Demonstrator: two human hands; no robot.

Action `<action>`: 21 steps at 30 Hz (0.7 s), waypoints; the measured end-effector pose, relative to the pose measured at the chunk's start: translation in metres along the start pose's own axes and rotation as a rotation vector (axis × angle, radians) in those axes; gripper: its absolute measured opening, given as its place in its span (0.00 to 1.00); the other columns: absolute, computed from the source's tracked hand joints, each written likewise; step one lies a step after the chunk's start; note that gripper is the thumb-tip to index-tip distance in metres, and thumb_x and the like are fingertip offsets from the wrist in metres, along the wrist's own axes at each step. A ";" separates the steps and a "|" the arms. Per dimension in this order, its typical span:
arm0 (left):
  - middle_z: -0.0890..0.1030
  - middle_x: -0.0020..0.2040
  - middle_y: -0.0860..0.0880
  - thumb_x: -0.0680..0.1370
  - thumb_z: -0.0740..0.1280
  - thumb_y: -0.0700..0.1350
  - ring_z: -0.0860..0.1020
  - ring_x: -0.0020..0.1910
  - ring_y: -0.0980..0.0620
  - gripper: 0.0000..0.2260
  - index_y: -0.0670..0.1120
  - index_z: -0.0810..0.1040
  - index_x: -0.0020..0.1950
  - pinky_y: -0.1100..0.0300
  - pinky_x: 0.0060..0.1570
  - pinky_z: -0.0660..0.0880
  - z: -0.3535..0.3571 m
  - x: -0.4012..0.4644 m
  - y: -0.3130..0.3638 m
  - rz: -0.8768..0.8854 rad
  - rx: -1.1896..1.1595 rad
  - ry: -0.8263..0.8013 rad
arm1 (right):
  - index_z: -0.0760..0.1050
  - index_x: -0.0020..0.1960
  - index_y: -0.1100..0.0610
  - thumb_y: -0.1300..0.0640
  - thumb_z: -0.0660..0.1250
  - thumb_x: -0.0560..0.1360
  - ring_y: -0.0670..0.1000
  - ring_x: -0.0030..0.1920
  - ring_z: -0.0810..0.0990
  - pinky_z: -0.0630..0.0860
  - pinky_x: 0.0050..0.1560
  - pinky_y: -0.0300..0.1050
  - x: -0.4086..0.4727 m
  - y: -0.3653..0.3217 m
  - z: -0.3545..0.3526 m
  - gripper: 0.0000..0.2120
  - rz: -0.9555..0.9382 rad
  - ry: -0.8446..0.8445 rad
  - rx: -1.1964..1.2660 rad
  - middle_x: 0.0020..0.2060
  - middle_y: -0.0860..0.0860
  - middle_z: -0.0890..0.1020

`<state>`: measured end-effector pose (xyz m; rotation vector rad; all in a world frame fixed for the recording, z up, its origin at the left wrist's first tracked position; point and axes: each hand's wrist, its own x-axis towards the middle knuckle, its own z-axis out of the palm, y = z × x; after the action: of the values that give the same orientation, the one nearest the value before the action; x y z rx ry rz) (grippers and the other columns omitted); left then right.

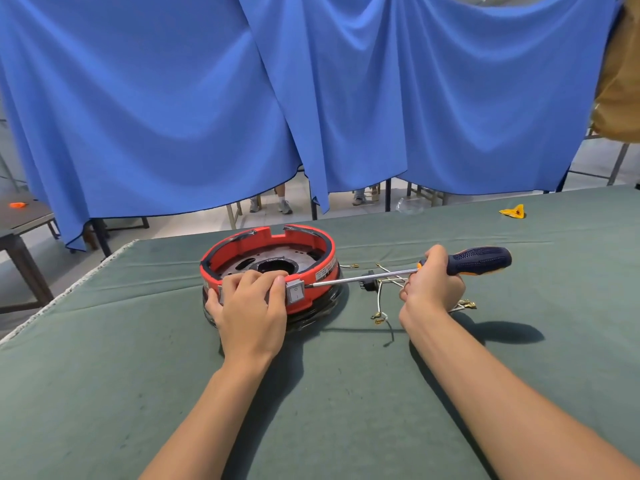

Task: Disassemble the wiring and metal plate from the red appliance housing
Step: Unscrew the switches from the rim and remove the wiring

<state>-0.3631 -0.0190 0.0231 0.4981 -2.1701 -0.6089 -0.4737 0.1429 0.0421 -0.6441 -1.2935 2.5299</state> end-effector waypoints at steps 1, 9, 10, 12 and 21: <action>0.77 0.47 0.59 0.78 0.55 0.54 0.63 0.53 0.59 0.14 0.58 0.81 0.50 0.40 0.69 0.51 0.000 0.000 0.000 -0.004 -0.016 0.005 | 0.67 0.35 0.56 0.56 0.61 0.70 0.49 0.24 0.64 0.59 0.20 0.38 0.001 0.001 0.001 0.06 -0.001 0.004 -0.001 0.27 0.48 0.68; 0.76 0.44 0.62 0.78 0.59 0.51 0.61 0.51 0.61 0.12 0.58 0.82 0.49 0.39 0.69 0.50 0.000 0.001 -0.002 -0.017 -0.129 0.012 | 0.70 0.42 0.59 0.53 0.60 0.73 0.50 0.27 0.68 0.63 0.27 0.43 0.013 0.012 0.015 0.08 0.016 0.052 -0.093 0.30 0.49 0.72; 0.75 0.43 0.62 0.78 0.59 0.51 0.61 0.51 0.60 0.12 0.58 0.82 0.49 0.39 0.69 0.50 0.000 0.001 -0.002 -0.017 -0.140 0.008 | 0.71 0.44 0.60 0.53 0.60 0.73 0.50 0.28 0.69 0.64 0.27 0.44 0.015 0.013 0.017 0.10 0.015 0.061 -0.106 0.31 0.49 0.73; 0.75 0.42 0.64 0.76 0.57 0.53 0.62 0.52 0.60 0.13 0.58 0.82 0.48 0.40 0.68 0.50 -0.001 0.001 -0.001 -0.022 -0.166 -0.003 | 0.72 0.45 0.60 0.51 0.60 0.74 0.50 0.29 0.71 0.66 0.29 0.45 0.019 0.015 0.024 0.11 0.014 0.077 -0.142 0.32 0.49 0.73; 0.76 0.41 0.63 0.73 0.57 0.53 0.64 0.51 0.59 0.15 0.57 0.83 0.46 0.40 0.66 0.53 -0.006 -0.003 0.001 -0.009 -0.261 -0.023 | 0.70 0.43 0.59 0.49 0.61 0.75 0.52 0.32 0.72 0.67 0.32 0.44 0.023 0.021 0.047 0.12 0.002 0.093 -0.261 0.30 0.49 0.71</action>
<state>-0.3570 -0.0179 0.0253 0.3612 -2.0710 -0.8921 -0.5161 0.1063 0.0427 -0.8043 -1.6031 2.3216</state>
